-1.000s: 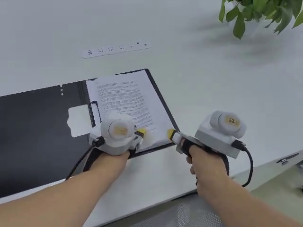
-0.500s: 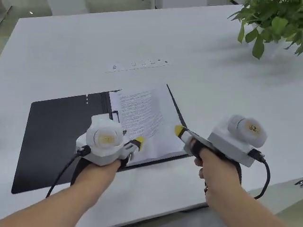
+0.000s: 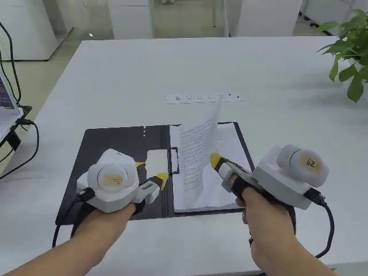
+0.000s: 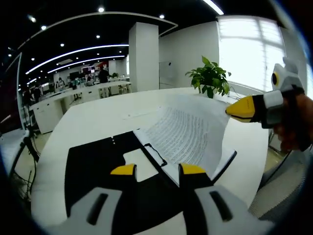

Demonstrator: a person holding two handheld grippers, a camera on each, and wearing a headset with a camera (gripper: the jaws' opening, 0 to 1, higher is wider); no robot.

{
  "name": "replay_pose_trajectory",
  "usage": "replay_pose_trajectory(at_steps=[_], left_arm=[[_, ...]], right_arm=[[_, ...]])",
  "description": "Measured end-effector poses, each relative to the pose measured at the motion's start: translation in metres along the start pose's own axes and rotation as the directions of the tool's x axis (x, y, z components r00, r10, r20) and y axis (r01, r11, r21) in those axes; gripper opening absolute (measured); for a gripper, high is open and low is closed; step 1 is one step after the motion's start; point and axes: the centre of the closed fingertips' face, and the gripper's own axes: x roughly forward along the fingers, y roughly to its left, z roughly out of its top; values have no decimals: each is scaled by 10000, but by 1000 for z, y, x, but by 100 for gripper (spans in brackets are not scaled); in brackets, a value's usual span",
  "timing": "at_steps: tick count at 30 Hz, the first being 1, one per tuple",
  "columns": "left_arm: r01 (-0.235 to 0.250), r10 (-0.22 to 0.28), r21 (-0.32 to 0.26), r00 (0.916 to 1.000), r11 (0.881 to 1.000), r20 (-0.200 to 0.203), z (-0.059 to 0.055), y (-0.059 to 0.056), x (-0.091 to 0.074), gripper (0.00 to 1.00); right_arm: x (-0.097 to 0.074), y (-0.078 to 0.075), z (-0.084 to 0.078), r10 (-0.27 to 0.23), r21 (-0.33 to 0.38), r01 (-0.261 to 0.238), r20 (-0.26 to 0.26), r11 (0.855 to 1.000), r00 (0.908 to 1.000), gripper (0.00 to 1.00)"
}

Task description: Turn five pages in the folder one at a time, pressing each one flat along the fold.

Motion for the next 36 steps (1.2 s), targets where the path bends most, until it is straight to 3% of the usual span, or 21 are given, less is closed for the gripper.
replay_pose_trajectory(at_steps=[8,15,24,31,36], left_arm=[[-911,920,-358,9955,9952,231,-3,38,-37,33],[-1466,1490,-590,9881,9874,372,-7,61,-63,33],[-2110,2156,-847,9752,9738,494,-11,85,-92,33],[-2422,2461,-882,9686,9662,355,-18,97,-108,32],[-2579,2623,-1006,9644,9609,327,-22,103,-116,32]], right_arm=[[21,38,-22,760,-503,-789,-570,9956,9955,0],[35,64,-44,1179,-876,-1280,-1114,9879,9868,0],[53,78,-80,1219,-1298,-1477,-1885,9805,9745,0],[69,87,-108,1134,-1634,-1559,-2428,9742,9634,0],[80,92,-128,1107,-1809,-1682,-2906,9690,9504,0]])
